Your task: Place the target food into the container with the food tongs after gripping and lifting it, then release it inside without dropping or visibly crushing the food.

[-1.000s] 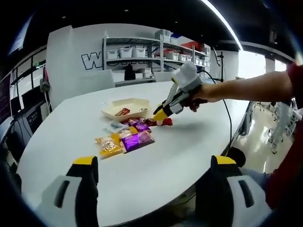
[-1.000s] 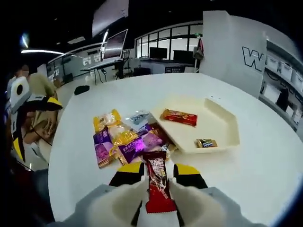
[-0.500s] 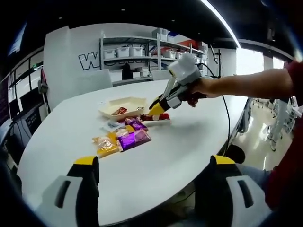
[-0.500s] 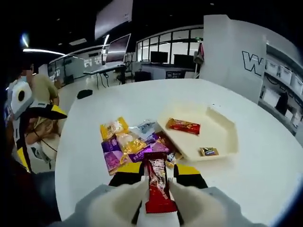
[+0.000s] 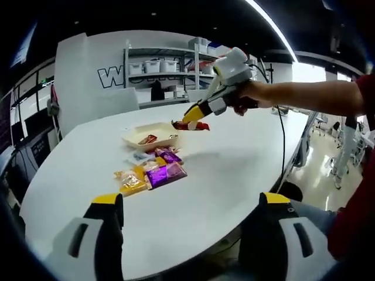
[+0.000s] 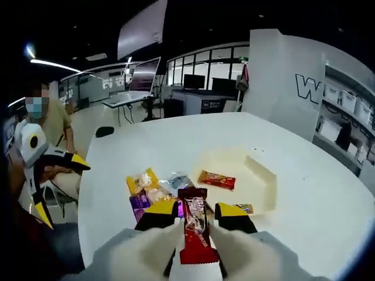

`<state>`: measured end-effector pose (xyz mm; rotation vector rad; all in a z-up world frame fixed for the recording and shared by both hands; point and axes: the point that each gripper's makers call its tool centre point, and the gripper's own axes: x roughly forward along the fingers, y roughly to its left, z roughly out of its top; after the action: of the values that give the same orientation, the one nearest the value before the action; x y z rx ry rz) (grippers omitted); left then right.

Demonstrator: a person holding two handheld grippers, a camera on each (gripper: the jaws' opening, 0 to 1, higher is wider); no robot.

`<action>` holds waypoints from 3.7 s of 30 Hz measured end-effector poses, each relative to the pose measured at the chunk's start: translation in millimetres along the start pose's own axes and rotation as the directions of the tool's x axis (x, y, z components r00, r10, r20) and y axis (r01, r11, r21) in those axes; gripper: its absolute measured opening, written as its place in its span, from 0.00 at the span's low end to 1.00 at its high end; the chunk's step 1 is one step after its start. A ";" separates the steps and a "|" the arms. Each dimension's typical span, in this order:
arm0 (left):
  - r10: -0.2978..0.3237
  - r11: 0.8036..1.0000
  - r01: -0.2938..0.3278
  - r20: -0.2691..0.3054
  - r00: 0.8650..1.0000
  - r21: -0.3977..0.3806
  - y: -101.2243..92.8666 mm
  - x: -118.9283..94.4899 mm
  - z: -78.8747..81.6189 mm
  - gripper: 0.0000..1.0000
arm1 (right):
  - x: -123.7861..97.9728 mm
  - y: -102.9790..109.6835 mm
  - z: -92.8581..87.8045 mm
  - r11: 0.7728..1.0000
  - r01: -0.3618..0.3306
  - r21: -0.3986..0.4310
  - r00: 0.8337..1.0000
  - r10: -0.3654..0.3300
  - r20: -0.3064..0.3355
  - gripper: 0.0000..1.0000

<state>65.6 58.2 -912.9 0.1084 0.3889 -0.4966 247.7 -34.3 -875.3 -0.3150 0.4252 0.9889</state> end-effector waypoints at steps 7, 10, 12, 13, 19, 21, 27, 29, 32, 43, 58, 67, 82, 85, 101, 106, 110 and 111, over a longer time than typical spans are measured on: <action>-0.008 1.000 0.008 0.014 1.000 -0.003 -3.0 4.2 6.7 0.94 | -12.3 -14.3 17.6 0.998 0.021 0.062 0.999 -0.024 0.046 0.19; -0.014 1.000 0.014 0.011 1.000 -0.005 -4.6 7.2 6.7 0.94 | -14.7 -18.6 21.7 0.997 0.035 0.064 0.998 -0.038 0.048 0.19; -0.016 1.000 0.016 0.001 1.000 0.004 -6.0 8.5 4.9 0.94 | -15.2 -21.6 23.6 0.997 0.038 0.070 0.998 -0.042 0.053 0.19; -0.018 1.000 0.018 -0.006 1.000 0.006 -6.7 8.8 3.7 0.94 | -14.8 -23.1 24.4 0.997 0.040 0.072 0.997 -0.044 0.056 0.19; -0.026 1.000 0.026 -0.021 0.999 0.011 -8.4 9.9 2.3 0.94 | -6.7 -34.6 28.4 0.994 0.049 0.097 0.997 -0.055 0.060 0.19; -0.023 1.000 0.024 -0.022 0.999 0.016 -7.9 9.0 3.7 0.94 | -2.6 -39.9 29.4 0.993 0.050 0.108 0.997 -0.057 0.060 0.19; -0.007 1.000 0.007 -0.008 1.000 -0.006 2.5 8.9 8.4 0.95 | 5.5 -52.5 42.8 0.990 0.058 0.131 0.995 -0.068 0.071 0.19; -0.002 1.000 0.002 -0.008 1.000 -0.008 4.6 8.7 8.6 0.95 | 9.1 -53.9 50.1 0.989 0.055 0.134 0.995 -0.066 0.077 0.19; 0.004 1.000 -0.004 -0.012 1.000 -0.002 7.0 8.0 8.7 0.94 | 14.4 -51.7 58.7 0.992 0.054 0.117 0.995 -0.064 0.080 0.19; 0.026 1.000 -0.026 0.013 1.000 -0.004 17.8 -1.4 16.9 0.95 | 30.2 -50.8 73.9 0.995 0.063 0.073 0.994 -0.070 0.088 0.19; 0.054 0.998 -0.053 0.014 0.998 -0.015 28.2 -7.0 14.7 0.94 | 39.9 -60.2 87.3 0.994 0.090 0.066 0.986 -0.099 0.136 0.21; 0.048 0.999 -0.048 0.009 0.999 -0.011 28.2 -7.5 14.9 0.94 | 37.9 -66.8 87.0 0.990 0.089 0.111 0.984 -0.105 0.145 0.21; 0.030 1.000 -0.030 0.004 1.000 -0.002 18.8 -6.1 14.1 0.94 | 24.1 -63.8 80.9 0.989 0.079 0.125 0.984 -0.098 0.148 0.21; 0.032 0.999 -0.032 0.001 0.999 -0.005 17.7 -6.0 11.6 0.94 | 20.9 -61.0 77.4 0.988 0.072 0.134 0.983 -0.093 0.157 0.21; 0.021 1.000 -0.021 -0.014 1.000 -0.001 13.2 -7.0 6.2 0.94 | 24.5 -49.2 48.7 0.988 0.040 0.150 0.988 -0.061 0.139 0.21; 0.023 1.000 -0.023 -0.020 1.000 -0.007 15.4 -9.3 2.8 0.95 | 25.3 -37.6 41.9 0.992 -0.005 0.130 0.988 -0.015 0.151 0.21; 0.021 1.000 -0.021 -0.020 1.000 -0.014 15.7 -9.9 1.0 0.94 | 28.3 -24.5 33.6 0.995 -0.040 0.092 0.989 0.026 0.147 0.21; 0.022 1.000 -0.022 -0.021 1.000 -0.013 15.8 -9.8 0.5 0.94 | 29.4 -20.8 31.2 0.994 -0.050 0.094 0.989 0.036 0.147 0.21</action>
<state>65.4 76.2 -908.5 0.1050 0.4105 -0.4716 285.8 -9.7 -860.9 -0.1451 0.3478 1.0222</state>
